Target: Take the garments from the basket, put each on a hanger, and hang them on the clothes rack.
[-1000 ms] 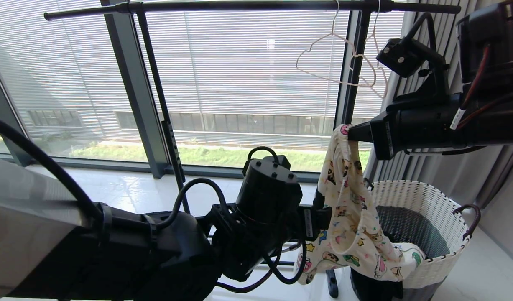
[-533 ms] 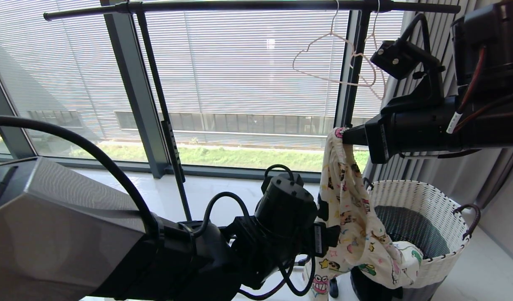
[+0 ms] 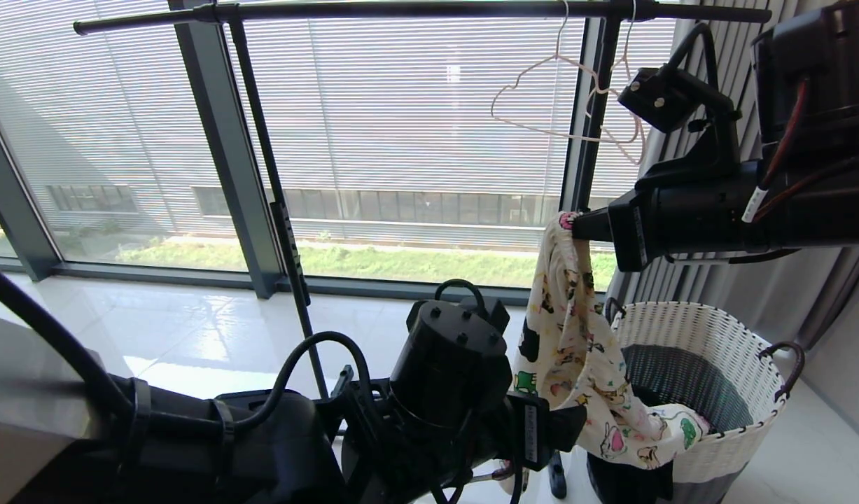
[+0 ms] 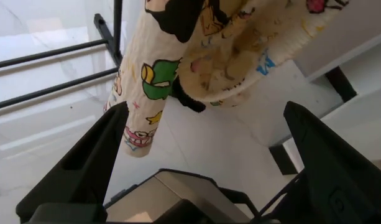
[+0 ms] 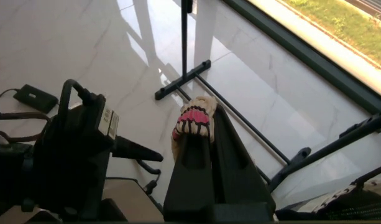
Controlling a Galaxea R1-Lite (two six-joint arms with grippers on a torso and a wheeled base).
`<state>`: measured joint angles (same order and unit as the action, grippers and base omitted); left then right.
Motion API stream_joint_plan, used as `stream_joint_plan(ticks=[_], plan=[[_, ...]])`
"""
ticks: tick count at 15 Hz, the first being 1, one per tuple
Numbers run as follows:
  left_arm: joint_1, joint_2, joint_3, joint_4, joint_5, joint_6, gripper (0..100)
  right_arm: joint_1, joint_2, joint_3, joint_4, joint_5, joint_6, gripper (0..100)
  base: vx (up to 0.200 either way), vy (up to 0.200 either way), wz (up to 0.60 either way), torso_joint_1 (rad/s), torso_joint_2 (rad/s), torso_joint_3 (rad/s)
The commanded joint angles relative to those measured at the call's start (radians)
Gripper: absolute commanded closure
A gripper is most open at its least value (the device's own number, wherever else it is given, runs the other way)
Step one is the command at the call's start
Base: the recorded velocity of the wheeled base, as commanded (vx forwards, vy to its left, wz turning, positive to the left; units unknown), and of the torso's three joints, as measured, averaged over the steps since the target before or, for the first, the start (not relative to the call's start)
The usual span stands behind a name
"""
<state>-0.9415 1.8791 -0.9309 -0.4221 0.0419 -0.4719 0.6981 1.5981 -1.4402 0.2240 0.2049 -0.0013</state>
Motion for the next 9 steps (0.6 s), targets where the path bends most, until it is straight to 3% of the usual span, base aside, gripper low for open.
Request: stream_joint_plan(ticks=[1,2,7,9], plan=[[0.021,0.052,-0.054,-0.004,0.067,-0.007,0,0.004,-0.001,0.000,0.001,0.001,0.000,100,0.000,0.000,0.00,0.000,0.00,0.000],[0.029,0.086,-0.082,-0.009,0.101,-0.016,0,0.006,-0.003,0.000,0.001,0.001,-0.002,100,0.000,0.000,0.00,0.000,0.00,0.000],[0.029,0.160,-0.112,-0.009,0.102,-0.045,0,0.011,-0.012,-0.005,0.001,0.001,0.000,100,0.000,0.000,0.00,0.000,0.00,0.000],[0.023,0.262,-0.148,-0.009,0.170,-0.042,0,0.023,-0.017,-0.003,0.003,-0.001,0.000,100,0.000,0.000,0.00,0.000,0.00,0.000]])
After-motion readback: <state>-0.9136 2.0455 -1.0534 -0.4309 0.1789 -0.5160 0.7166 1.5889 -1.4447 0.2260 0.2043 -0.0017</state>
